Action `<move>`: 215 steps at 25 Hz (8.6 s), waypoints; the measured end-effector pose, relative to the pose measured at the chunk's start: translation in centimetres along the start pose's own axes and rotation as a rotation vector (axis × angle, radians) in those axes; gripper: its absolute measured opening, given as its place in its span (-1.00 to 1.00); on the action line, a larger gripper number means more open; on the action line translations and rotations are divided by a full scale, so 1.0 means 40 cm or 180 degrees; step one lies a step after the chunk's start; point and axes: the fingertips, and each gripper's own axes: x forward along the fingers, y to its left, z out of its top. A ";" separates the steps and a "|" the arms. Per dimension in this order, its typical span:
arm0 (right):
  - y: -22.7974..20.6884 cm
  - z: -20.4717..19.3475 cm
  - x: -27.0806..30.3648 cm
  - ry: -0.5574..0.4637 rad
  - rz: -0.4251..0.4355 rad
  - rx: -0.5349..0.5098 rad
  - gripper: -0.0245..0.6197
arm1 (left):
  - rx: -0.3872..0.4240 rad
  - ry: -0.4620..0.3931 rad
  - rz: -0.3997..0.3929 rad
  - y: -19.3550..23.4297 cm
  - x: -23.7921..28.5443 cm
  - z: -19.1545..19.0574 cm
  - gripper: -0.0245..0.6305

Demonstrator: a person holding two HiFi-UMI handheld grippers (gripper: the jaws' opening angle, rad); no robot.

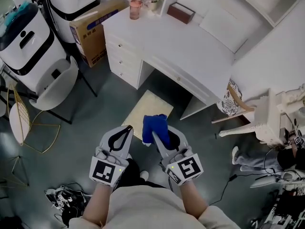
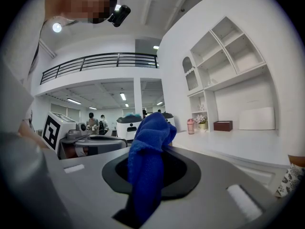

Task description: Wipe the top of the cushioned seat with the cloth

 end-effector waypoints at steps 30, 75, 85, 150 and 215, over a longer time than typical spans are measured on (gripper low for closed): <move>-0.078 -0.060 0.418 0.0519 0.1754 -0.0346 -0.67 | -0.0450 0.0019 0.1823 0.274 0.096 -0.072 -0.93; 0.018 -1.123 0.566 0.2503 0.2606 -0.0761 -0.67 | -0.1176 0.0495 0.2791 0.254 0.016 -0.699 -0.93; -0.019 -1.310 0.573 0.2904 0.2564 -0.1469 -0.67 | -0.1240 0.0555 0.2816 0.255 0.027 -0.733 -0.93; -0.773 -1.224 0.685 0.2903 0.0930 -0.1186 -0.69 | -0.1234 0.0675 0.2481 0.272 0.211 -0.765 -0.93; -0.068 -1.356 0.367 0.2813 0.2033 -0.1691 -0.70 | -0.1277 0.0428 0.3388 -0.025 -0.206 -0.766 -0.93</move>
